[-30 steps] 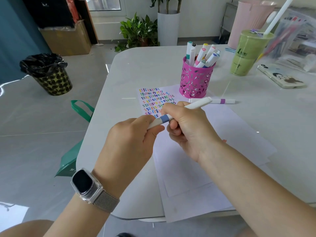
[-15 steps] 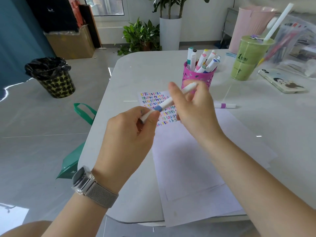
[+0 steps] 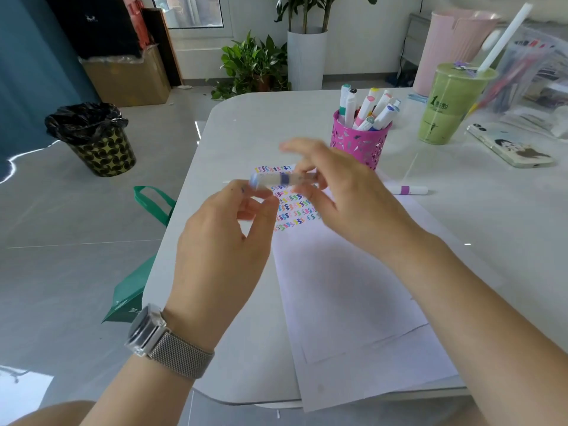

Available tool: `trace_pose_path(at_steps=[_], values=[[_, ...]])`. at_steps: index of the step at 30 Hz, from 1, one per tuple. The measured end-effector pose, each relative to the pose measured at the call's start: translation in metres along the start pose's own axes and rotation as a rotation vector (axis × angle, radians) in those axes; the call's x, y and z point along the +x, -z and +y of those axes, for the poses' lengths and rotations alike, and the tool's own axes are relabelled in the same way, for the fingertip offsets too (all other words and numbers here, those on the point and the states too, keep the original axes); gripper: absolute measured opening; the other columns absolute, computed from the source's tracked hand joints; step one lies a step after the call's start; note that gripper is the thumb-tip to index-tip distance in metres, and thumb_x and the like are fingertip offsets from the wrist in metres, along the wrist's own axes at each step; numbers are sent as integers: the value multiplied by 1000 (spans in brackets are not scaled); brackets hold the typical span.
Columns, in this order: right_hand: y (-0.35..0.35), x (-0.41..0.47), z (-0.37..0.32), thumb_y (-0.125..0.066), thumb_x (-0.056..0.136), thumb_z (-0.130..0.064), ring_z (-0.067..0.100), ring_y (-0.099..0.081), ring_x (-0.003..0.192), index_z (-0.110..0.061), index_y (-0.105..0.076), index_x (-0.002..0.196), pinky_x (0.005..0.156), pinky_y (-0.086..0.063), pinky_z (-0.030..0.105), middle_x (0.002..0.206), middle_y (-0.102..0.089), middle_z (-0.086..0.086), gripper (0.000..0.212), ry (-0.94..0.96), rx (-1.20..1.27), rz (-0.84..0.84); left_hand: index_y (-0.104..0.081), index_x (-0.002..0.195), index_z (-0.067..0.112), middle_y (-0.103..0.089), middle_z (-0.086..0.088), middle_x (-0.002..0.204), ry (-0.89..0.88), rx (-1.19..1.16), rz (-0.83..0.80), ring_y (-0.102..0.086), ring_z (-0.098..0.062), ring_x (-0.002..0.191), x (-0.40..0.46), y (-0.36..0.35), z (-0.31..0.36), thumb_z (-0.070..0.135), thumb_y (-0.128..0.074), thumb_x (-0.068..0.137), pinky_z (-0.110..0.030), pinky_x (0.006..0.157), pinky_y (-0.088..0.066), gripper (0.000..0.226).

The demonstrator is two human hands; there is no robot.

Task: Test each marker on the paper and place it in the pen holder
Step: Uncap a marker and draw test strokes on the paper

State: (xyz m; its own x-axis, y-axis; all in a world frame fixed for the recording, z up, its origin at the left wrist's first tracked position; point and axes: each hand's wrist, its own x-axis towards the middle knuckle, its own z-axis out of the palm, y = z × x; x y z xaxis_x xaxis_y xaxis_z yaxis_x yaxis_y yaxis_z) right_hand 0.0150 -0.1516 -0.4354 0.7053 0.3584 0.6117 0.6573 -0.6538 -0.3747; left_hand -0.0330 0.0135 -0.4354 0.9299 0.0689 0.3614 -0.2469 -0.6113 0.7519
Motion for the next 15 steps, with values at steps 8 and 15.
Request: trace_pose_path(at_steps=[8,15], values=[[41,21,40,-46,91,-2,16,-66,62,-8,-20,127,59,-55,32,99,-62,23,44,-185,265,656,-54,113,24,-52,9,103,7,146,-109,-50,-14,106,-6,-6,-7,24,-57,85,-33,93,-43,29],[45,19,64,-42,94,-8,6,-65,60,-6,-21,111,62,-55,22,93,-65,9,27,-253,64,699,-54,114,24,-52,9,104,11,175,-97,-50,-13,104,-6,-8,-7,24,-56,85,-28,88,-42,29]])
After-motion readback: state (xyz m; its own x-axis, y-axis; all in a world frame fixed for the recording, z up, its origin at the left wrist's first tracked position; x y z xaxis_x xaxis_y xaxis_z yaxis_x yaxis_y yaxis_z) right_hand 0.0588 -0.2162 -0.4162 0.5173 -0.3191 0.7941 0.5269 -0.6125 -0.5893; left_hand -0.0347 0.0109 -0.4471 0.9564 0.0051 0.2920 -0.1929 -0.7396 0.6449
